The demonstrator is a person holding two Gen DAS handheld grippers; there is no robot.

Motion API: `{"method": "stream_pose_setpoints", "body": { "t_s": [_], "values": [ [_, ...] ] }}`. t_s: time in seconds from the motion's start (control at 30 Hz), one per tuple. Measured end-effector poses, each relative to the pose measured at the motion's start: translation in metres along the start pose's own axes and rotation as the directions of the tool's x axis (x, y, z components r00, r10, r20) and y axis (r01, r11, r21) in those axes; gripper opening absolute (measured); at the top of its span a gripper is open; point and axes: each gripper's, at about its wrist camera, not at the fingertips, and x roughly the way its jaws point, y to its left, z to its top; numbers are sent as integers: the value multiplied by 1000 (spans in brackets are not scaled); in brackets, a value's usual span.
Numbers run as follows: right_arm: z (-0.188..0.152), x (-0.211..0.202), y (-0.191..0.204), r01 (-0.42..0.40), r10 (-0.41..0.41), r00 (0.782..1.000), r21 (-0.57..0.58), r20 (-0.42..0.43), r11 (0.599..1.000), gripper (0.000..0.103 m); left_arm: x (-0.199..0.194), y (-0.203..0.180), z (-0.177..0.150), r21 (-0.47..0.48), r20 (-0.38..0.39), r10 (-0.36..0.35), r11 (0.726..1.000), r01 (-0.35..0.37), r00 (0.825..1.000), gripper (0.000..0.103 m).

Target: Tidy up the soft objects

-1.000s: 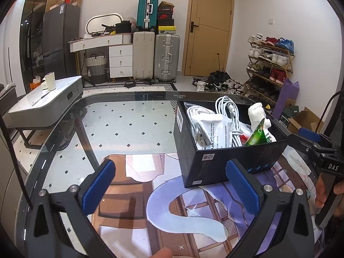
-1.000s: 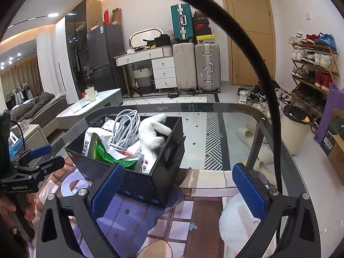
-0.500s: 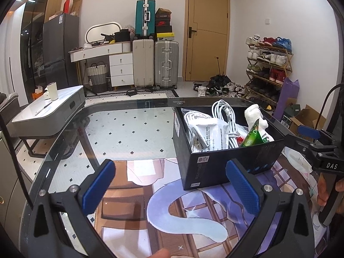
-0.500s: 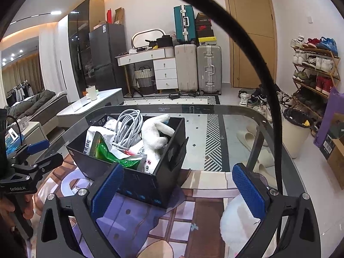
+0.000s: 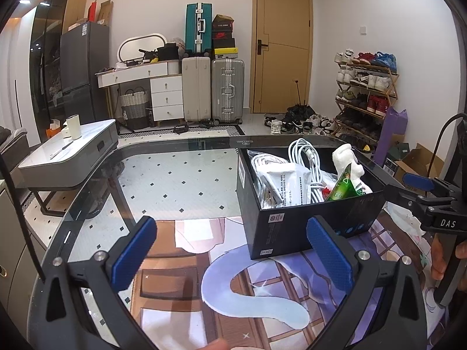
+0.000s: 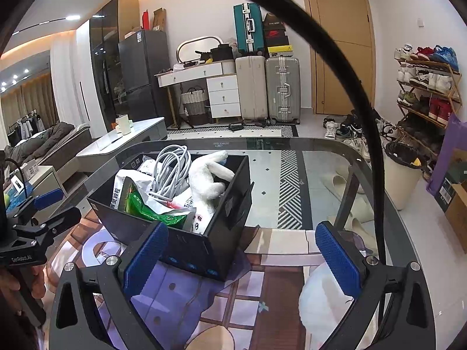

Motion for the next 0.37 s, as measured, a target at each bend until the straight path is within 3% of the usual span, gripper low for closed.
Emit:
{"method": "stream_pose_setpoints", "body": {
  "t_s": [0.37],
  "values": [
    [-1, 0, 1, 4, -4, 1000, -10, 0, 1000, 102, -2, 3, -1, 0, 10, 0, 1000, 0, 1000, 103]
  ]
}}
